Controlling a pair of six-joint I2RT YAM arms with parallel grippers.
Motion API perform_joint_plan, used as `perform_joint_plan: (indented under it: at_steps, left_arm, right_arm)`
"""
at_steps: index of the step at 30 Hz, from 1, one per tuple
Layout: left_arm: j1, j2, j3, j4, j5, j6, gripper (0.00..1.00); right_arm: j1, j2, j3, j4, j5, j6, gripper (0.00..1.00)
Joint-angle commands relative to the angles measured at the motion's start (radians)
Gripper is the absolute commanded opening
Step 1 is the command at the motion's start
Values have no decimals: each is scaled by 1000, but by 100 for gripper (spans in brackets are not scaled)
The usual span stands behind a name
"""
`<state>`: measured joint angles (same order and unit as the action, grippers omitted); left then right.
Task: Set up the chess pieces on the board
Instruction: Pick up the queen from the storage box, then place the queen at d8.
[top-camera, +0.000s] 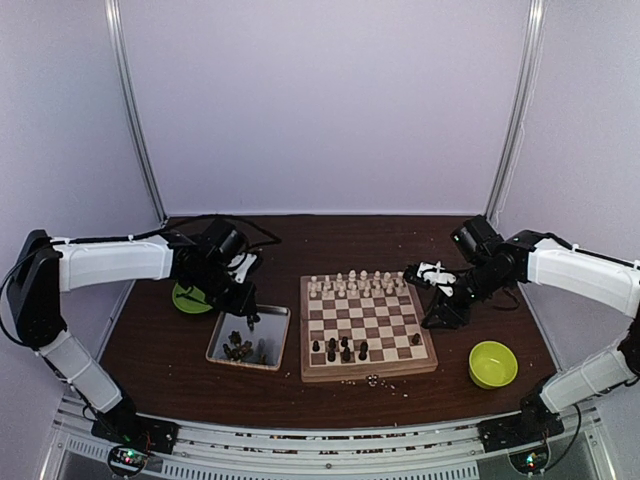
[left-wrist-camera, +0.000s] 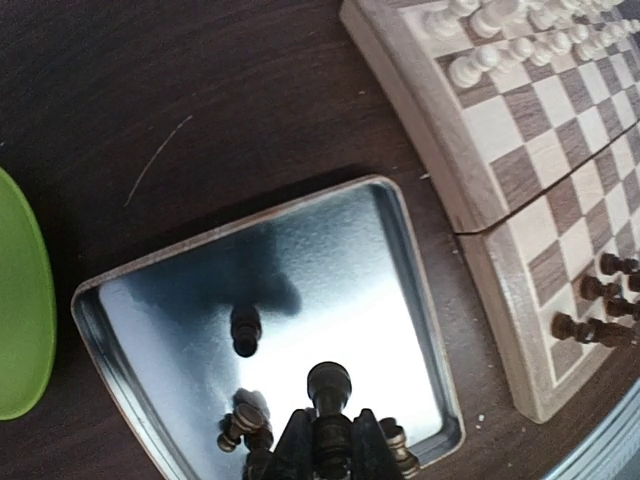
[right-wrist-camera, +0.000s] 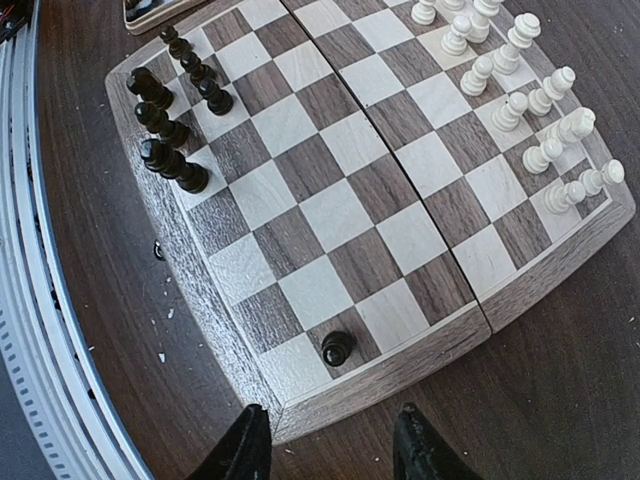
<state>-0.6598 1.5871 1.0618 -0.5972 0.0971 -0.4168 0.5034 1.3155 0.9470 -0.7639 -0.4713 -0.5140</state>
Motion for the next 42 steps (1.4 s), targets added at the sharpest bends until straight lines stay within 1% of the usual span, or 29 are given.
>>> perform_joint_plan:
  at_steps: [1,4,8,12,14,16,18,24,27,30,34,42]
  left_arm:
    - [1,-41,53,22,132,24,0]
    - [-32,-65,74,66,190,14,0]
    - [-140,-56,156,119,230,29,0]
    - [-250,17,297,118,220,86,0]
    - [-289,72,376,100,209,126,0]
    - [-318,143,469,51,189,170,0]
    - [-344,222,589,-25,171,214,0]
    - [-394,440,872,-218,135,355,0]
    - [-411,544,1033,-336,132,435,0]
    - [-426,624,1145,-422,124,500,0]
    - [-458,679,1194,-465,98,544,0]
    - [-496,723,1201,-466,89,565,0]
  right_arm:
    - [-5,11,2,-5,11,-11,42]
    - [-5,11,3,-5,13,-12,42]
    - [-5,11,4,-5,19,-13,42]
    - [-5,13,5,-4,42,-11,42]
    - [-6,18,6,15,126,17,42]
    - [-14,23,1,46,214,40,41]
    - [-37,24,3,55,249,62,41]
    - [-139,4,9,55,227,92,42]
    - [-167,-3,10,60,245,101,42]
    - [-185,-4,12,58,245,103,42]
    - [-196,-10,10,57,235,100,42]
    - [-197,9,20,44,213,86,43]
